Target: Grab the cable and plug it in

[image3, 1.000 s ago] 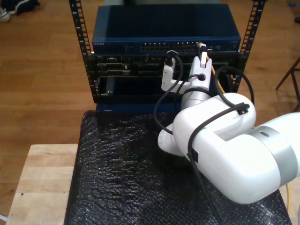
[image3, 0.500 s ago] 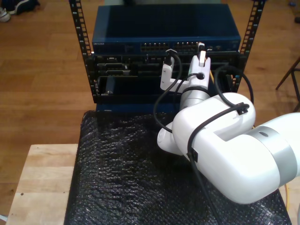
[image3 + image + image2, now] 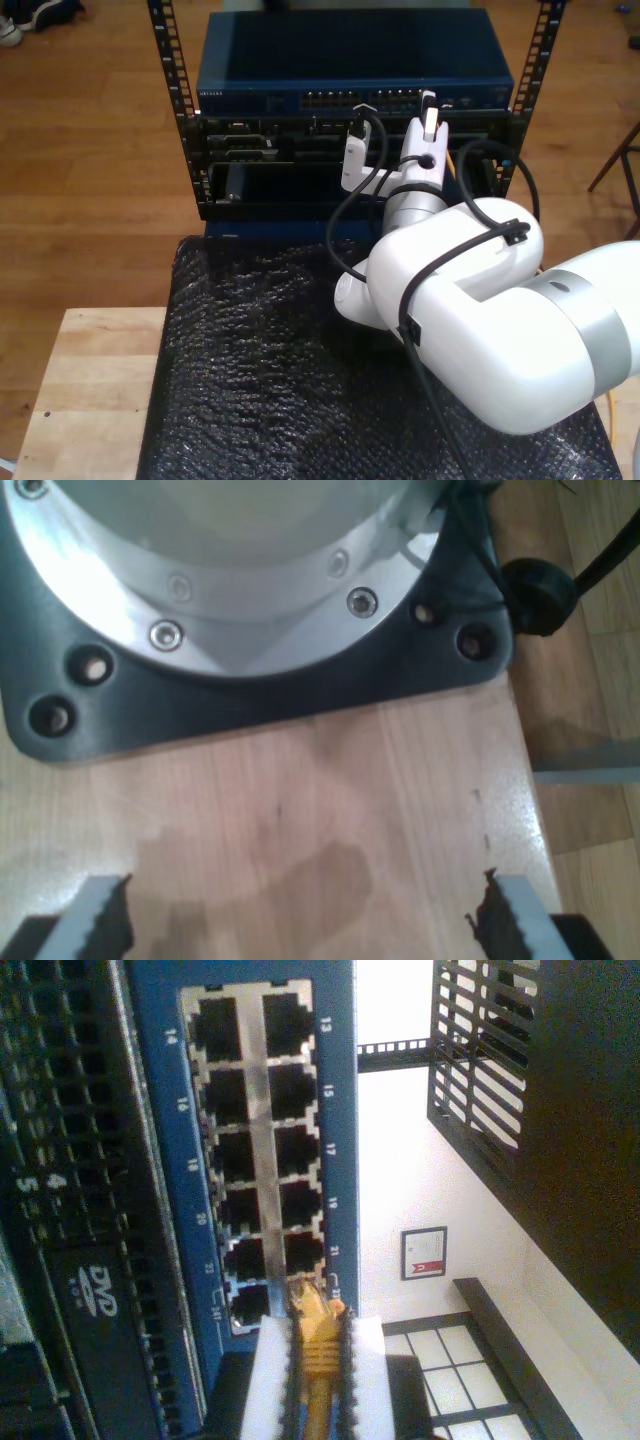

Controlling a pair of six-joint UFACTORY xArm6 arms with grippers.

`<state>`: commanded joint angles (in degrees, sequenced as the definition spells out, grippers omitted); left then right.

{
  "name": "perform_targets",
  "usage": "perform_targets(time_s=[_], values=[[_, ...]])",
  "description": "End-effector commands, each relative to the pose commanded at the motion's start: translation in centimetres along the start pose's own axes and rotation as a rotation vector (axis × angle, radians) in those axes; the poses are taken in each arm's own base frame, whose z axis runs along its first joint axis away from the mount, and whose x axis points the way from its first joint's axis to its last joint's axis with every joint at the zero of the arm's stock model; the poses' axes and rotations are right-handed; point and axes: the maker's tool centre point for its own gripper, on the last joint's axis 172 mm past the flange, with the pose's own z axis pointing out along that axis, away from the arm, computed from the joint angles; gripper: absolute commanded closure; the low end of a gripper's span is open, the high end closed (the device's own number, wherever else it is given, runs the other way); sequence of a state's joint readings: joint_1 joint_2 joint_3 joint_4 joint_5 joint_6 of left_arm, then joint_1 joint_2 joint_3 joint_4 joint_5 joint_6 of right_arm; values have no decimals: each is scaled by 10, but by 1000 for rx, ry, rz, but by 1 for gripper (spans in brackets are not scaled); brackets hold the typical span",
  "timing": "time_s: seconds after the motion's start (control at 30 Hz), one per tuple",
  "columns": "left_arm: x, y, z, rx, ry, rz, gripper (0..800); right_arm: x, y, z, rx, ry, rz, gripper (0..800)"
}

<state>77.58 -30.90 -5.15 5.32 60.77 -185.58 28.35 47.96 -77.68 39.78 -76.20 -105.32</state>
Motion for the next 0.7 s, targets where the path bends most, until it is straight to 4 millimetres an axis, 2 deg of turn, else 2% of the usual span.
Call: perform_targets(time_s=[0.23, 0.7], values=[[0, 0, 0, 0, 0, 0, 0, 8, 4, 2, -9, 19, 1, 800], [0, 0, 0, 0, 0, 0, 0, 9, -5, 6, 4, 23, 0, 800]])
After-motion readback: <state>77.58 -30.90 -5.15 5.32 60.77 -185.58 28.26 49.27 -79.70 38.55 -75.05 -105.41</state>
